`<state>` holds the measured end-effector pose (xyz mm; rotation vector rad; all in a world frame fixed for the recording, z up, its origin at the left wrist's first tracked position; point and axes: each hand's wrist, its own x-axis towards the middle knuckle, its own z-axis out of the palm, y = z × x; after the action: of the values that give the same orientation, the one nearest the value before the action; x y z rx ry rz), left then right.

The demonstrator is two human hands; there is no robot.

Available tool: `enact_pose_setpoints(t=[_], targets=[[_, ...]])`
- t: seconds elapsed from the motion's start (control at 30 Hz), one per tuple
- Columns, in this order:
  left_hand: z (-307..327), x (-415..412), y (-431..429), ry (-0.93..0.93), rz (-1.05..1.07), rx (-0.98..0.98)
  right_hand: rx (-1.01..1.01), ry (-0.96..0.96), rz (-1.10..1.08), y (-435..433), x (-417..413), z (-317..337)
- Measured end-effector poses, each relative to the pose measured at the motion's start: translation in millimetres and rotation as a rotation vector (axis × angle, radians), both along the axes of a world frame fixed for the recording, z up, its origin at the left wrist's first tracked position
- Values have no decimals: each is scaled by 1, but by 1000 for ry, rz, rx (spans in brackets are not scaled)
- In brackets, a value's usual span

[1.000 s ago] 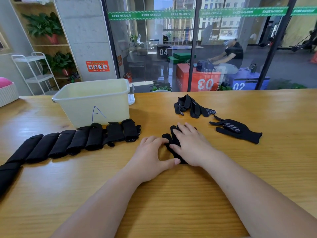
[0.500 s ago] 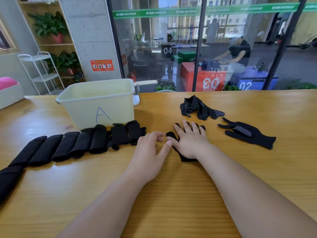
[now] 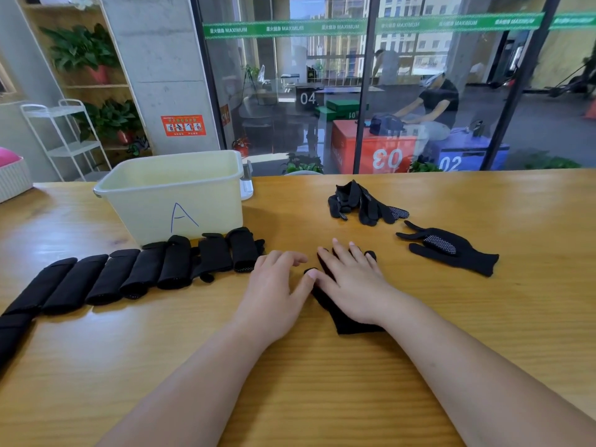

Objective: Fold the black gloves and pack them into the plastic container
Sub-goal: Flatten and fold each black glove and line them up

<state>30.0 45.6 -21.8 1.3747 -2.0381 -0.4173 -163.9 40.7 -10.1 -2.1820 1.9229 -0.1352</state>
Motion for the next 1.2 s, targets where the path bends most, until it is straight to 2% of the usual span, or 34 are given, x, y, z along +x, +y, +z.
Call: enact_pose_setpoints(t=[0.1, 0.23, 0.47, 0.67, 0.8, 0.9, 0.97, 1.07, 1.2], targets=[[1, 0, 4, -37, -11, -48, -74, 2, 9, 13, -17, 3], [2, -3, 9, -131, -106, -51, 12, 87, -20, 25, -27, -9], [-4, -12, 14, -396, -183, -24, -41, -68, -8, 30, -38, -4], [-4, -10, 9, -464, -154, 18, 33, 83, 28, 50, -53, -3], [-3, -11, 8, -390, -152, -13, -7, 35, 14, 50, -53, -1], [3, -3, 10, -205, -156, -116, -39, -7, 42, 61, -57, 1], [6, 1, 12, -101, -220, -117, -6, 18, 80, 68, -59, -1], [5, -1, 13, -162, -310, -64, 29, 38, 94, 70, -59, -4], [3, -4, 11, -179, -282, -69, -62, -91, 93, 64, -64, -4]])
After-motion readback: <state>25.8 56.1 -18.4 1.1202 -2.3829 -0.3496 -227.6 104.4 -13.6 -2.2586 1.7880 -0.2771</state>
